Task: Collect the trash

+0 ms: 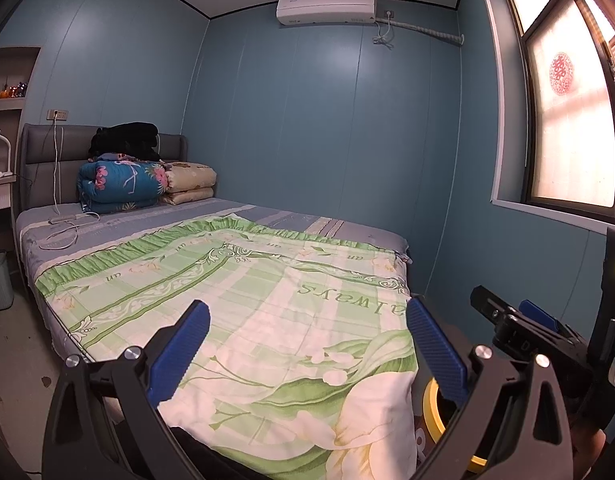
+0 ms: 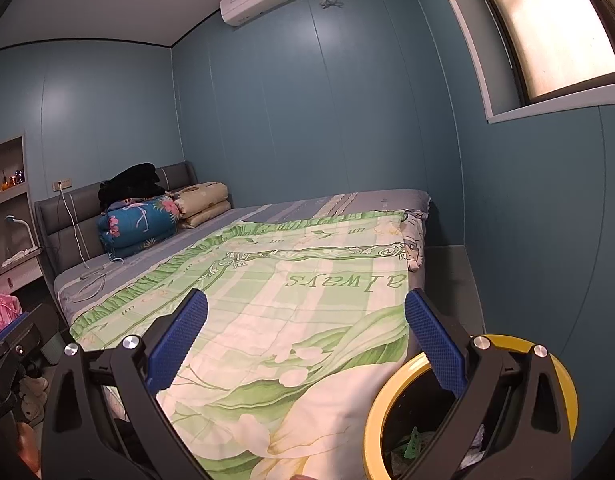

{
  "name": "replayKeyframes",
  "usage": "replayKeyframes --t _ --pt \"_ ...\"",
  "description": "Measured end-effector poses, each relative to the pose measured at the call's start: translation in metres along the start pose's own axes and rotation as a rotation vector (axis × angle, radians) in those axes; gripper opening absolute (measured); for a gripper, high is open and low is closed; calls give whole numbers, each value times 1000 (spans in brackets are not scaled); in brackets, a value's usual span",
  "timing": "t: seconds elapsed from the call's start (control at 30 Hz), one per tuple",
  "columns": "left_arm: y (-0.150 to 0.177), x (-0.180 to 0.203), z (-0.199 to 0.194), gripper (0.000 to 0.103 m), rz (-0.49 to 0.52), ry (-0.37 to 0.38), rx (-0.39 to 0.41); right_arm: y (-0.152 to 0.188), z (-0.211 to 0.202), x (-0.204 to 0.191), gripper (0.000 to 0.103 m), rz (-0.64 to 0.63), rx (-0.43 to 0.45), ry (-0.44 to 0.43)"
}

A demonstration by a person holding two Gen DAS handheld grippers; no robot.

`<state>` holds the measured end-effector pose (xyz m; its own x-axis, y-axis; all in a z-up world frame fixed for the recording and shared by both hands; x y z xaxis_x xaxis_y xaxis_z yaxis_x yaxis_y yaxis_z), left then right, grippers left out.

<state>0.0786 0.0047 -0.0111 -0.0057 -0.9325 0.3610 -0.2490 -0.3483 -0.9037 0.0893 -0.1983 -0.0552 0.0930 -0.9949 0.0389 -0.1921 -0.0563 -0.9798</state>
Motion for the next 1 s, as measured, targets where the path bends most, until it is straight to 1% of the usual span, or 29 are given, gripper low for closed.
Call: replayKeyframes --t 1.0 --pt "6 1 3 95 0 5 -19 6 3 0 95 8 -18 3"
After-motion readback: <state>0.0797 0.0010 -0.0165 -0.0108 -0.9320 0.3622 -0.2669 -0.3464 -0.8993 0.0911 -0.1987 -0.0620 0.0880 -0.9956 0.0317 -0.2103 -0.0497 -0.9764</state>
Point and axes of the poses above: each gripper's, at about its wrist camera, not at the fingertips, and z roughly the way its jaws point, x to its right, y to its underside, the point moved 10 cm from there along z, roughly the way its jaws point, and after that the axes turned 14 degrees about -z, right-handed, at the moved point
